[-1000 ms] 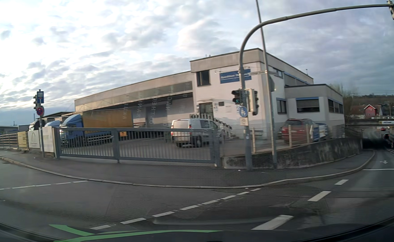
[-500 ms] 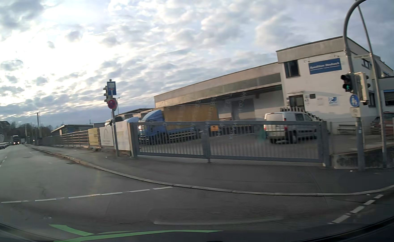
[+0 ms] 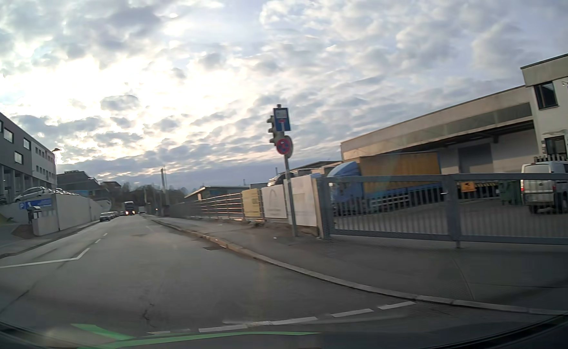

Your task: Follow the waypoints while adhering to traffic rules and regulations

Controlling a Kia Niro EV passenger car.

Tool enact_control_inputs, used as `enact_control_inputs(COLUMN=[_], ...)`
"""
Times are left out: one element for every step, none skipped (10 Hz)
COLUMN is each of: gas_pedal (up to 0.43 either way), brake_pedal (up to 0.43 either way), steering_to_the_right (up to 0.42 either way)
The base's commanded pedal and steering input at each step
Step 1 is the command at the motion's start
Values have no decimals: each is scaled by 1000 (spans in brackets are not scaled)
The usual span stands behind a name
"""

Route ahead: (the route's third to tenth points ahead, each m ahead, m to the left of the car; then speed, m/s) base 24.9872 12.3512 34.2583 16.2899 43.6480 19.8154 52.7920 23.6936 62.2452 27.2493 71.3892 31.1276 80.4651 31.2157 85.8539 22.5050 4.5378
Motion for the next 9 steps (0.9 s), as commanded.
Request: enact_control_inputs(gas_pedal=[157, 169, 189, 197, 197, 209, 209, 209, 209], brake_pedal=[0, 0, 0, 0, 0, 0, 0, 0, 0], steering_to_the_right=[-507, -470, -426, -380, -334, -277, -214, -159, -116])
